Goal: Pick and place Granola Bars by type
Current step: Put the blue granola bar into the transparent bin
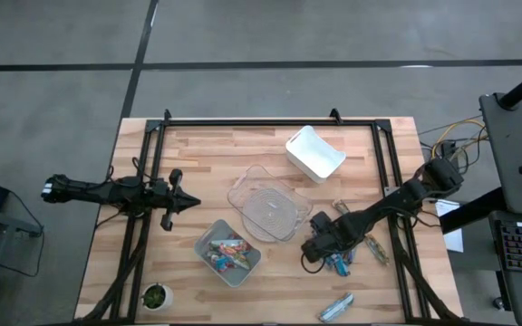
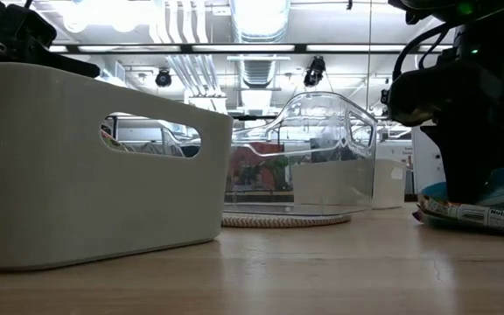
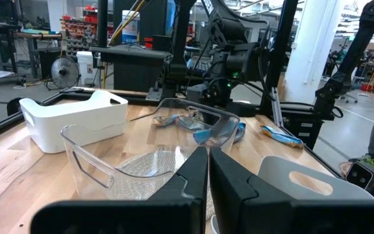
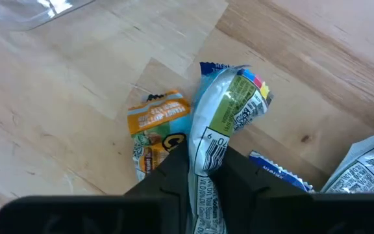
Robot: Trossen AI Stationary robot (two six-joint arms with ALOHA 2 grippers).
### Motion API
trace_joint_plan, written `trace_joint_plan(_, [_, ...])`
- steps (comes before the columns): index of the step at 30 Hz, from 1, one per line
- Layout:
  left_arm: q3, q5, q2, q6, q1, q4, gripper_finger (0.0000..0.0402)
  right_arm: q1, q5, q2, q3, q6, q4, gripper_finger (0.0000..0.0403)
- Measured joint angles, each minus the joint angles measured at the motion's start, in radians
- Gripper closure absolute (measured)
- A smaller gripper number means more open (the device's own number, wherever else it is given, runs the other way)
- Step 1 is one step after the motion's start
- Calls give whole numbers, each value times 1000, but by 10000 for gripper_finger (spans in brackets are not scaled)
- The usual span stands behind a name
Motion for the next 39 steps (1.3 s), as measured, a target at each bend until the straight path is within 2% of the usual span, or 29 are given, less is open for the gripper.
trace_joint_plan(19, [0,0,0,0,0,0,401,10,37,-127,0,18,-80,356])
trace_joint_plan(33, [0,0,0,0,0,0,401,41,147,-301,75,27,-70,360])
trace_joint_plan(39, [0,0,0,0,0,0,401,12,185,-329,148,-107,-70,360])
